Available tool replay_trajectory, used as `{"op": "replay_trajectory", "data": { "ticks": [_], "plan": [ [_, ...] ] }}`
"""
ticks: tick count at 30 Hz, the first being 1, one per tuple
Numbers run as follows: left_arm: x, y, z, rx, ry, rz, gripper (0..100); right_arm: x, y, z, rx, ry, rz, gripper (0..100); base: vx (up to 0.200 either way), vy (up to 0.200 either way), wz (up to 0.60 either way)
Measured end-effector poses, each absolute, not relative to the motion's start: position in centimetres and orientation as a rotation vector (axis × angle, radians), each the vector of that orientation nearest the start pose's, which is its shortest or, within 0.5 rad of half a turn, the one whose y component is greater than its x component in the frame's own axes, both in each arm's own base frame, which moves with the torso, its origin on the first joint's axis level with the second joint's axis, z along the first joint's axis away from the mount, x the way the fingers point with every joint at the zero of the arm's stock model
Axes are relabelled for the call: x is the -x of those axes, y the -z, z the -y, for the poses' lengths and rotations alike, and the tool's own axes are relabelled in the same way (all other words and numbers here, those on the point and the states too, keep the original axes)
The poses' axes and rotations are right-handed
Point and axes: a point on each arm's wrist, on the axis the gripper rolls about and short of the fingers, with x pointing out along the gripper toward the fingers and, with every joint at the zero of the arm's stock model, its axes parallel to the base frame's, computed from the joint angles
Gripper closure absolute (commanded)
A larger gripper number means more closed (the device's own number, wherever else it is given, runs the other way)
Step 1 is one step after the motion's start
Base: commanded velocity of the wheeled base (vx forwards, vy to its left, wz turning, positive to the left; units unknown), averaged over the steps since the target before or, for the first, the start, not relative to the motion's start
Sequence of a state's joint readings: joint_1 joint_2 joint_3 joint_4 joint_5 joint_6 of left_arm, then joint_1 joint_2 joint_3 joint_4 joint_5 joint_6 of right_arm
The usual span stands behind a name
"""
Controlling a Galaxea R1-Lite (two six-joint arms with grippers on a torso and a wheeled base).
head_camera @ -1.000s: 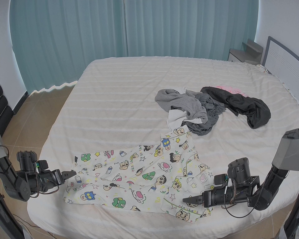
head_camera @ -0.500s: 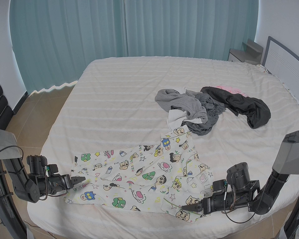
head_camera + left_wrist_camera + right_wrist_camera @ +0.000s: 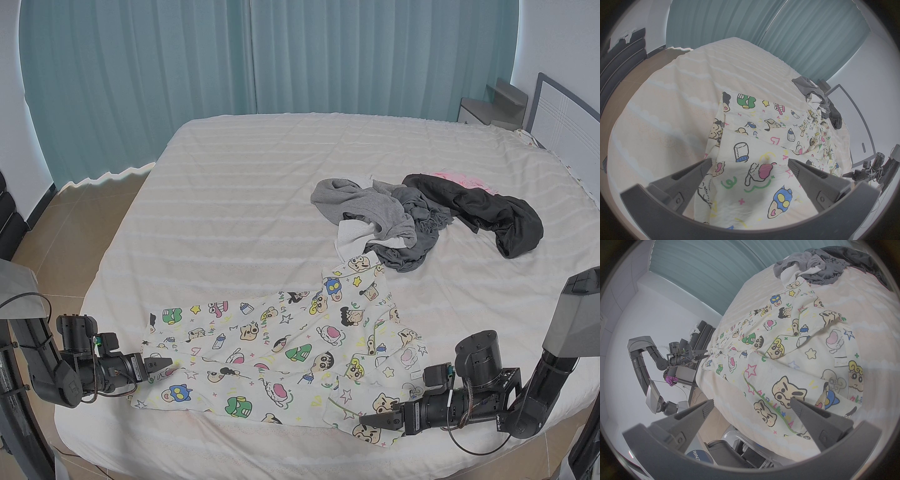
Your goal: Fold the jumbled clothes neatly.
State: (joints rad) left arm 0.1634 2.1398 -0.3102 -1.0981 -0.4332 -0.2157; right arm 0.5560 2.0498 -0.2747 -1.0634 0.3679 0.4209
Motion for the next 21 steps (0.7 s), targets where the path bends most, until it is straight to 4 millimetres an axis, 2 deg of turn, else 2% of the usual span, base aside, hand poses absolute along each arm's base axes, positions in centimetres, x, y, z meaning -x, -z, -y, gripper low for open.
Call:
{"op": "replay_trajectory", "data": {
  "ticks": [21],
  "plan": [
    [-26.65, 0.87, -3.95, 0.427, 0.146, -0.735, 0, -20.85, -1.08, -14.02, -0.301, -0.711, -0.922, 0, 0.0, 0.0, 0.0]
  ]
}}
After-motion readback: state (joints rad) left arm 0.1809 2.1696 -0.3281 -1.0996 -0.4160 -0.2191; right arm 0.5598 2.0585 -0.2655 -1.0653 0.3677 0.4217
